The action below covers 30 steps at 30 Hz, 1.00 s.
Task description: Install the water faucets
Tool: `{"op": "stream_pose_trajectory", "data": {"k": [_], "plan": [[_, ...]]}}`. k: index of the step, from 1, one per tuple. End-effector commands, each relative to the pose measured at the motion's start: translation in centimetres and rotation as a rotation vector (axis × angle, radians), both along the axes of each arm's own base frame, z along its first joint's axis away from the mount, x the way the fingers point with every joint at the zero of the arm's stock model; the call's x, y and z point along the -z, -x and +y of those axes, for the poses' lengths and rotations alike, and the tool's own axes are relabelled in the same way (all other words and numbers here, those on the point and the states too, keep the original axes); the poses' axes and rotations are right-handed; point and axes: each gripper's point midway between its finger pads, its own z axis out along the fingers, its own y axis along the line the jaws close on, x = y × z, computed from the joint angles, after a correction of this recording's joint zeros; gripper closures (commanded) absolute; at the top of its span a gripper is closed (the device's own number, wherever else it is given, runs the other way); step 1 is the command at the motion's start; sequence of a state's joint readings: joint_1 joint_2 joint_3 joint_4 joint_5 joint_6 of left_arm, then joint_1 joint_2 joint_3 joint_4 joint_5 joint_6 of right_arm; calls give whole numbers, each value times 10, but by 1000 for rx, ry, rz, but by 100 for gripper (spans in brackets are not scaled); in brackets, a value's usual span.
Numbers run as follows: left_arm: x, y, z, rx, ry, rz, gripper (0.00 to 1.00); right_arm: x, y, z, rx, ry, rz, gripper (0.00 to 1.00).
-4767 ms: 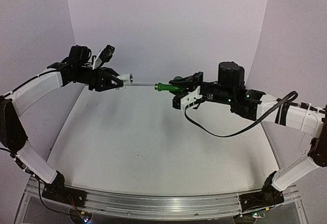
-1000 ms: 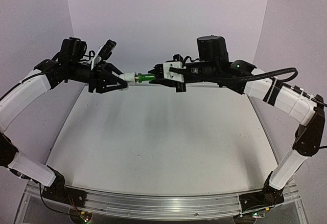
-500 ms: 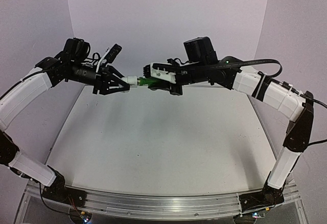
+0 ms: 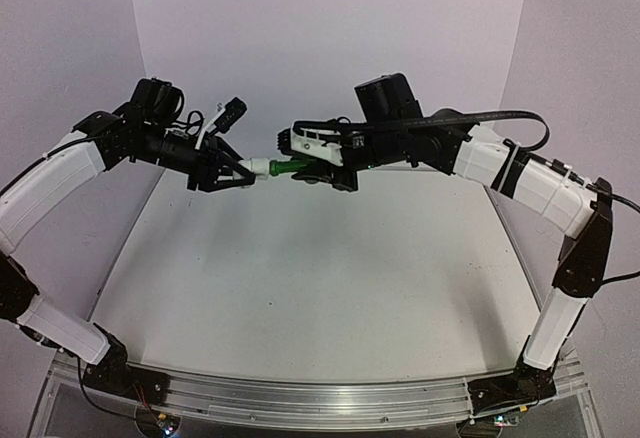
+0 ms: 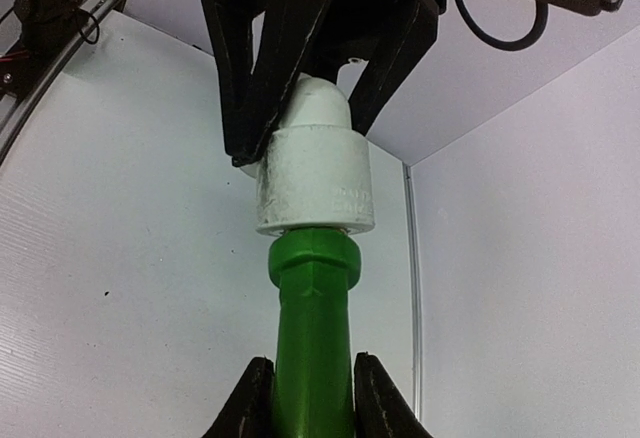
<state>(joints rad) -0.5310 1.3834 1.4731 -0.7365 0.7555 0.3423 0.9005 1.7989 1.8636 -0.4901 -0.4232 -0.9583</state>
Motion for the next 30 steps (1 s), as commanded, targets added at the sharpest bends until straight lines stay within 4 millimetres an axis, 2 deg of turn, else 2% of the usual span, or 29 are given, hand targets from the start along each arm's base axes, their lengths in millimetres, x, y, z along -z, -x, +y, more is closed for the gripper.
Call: {"op": "stream_pose_trajectory", "data": {"k": [1,5,7,12,16,22,30], "plan": [[-26,6,-21,90,68,-154,100,-72,74,41,-309,-252,30,100],[-37,17,-19,123,126,-216,100,-77,78,31,-338,-309,131,100],[-41,23,-19,149,155,-224,100,-86,81,21,-358,-357,204,100],[-41,36,-21,209,190,-199,100,-104,101,9,-449,-391,410,100],[-42,42,-21,242,206,-184,100,-99,105,9,-465,-357,483,100],[-39,41,-22,238,198,-192,100,-102,108,15,-492,-347,585,100],[-26,41,-22,245,171,-217,100,-96,106,15,-470,-334,629,100]]}}
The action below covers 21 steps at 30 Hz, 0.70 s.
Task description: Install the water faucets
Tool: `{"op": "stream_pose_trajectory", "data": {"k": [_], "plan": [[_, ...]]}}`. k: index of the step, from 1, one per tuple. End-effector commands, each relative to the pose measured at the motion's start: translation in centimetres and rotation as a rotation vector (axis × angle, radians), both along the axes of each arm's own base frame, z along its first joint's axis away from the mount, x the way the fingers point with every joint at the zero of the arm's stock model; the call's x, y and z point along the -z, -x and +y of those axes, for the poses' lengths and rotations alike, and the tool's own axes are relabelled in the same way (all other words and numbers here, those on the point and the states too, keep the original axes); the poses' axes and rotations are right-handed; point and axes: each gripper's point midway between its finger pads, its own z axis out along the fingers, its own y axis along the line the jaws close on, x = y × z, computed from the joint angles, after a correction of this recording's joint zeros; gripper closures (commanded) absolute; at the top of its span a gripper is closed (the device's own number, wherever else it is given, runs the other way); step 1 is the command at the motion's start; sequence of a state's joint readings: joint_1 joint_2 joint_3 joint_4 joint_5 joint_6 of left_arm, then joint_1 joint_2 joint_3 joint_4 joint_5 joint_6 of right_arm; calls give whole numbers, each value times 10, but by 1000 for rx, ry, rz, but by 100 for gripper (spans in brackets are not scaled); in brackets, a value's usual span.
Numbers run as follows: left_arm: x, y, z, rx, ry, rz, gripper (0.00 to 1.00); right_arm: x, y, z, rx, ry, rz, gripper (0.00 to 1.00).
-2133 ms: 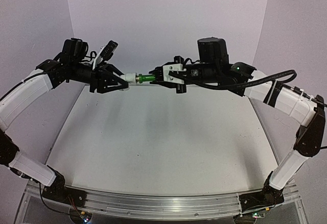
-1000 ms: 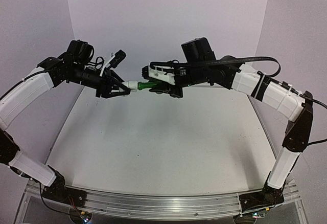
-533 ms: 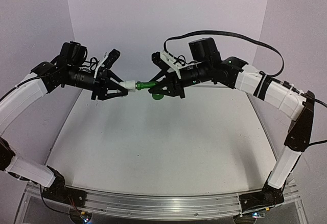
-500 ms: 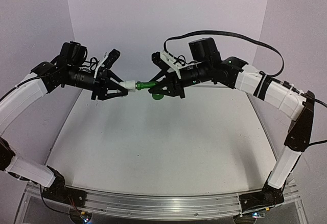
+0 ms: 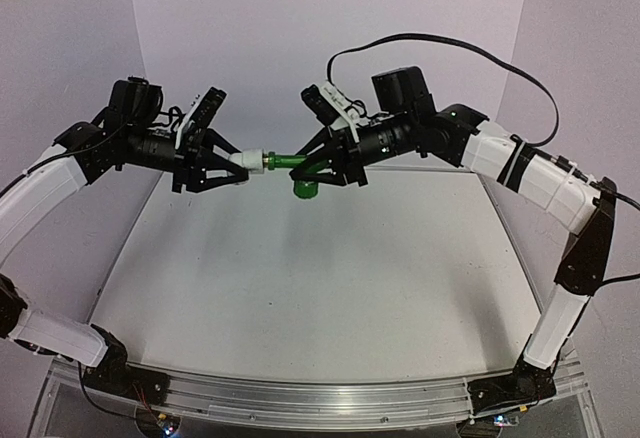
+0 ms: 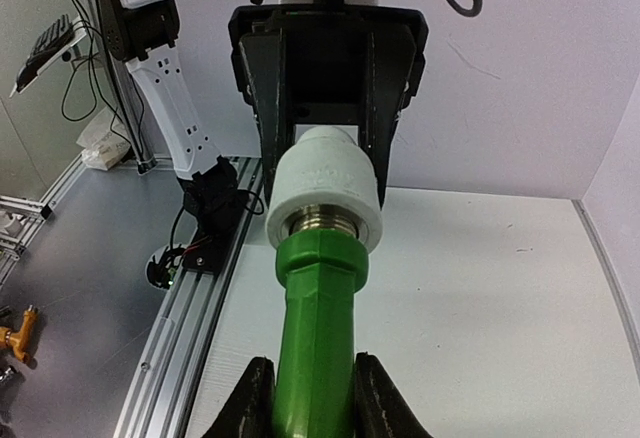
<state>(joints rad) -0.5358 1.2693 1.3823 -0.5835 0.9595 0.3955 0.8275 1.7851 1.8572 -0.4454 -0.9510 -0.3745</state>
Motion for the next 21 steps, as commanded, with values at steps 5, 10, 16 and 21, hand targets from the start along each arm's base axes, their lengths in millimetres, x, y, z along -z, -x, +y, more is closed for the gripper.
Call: {"op": "stream_pose_trajectory", "data": {"k": [5,10,16,21], "plan": [[22,4,-17,76,-17,-215,100,-58,55,24,-280,-200,13,100],[31,12,-22,81,-65,-371,100,-54,53,27,-275,-181,64,100],[34,4,-18,34,-115,-431,100,-49,45,29,-210,-153,106,100],[40,9,-15,8,-101,-322,100,-27,15,25,10,-93,113,100]]}}
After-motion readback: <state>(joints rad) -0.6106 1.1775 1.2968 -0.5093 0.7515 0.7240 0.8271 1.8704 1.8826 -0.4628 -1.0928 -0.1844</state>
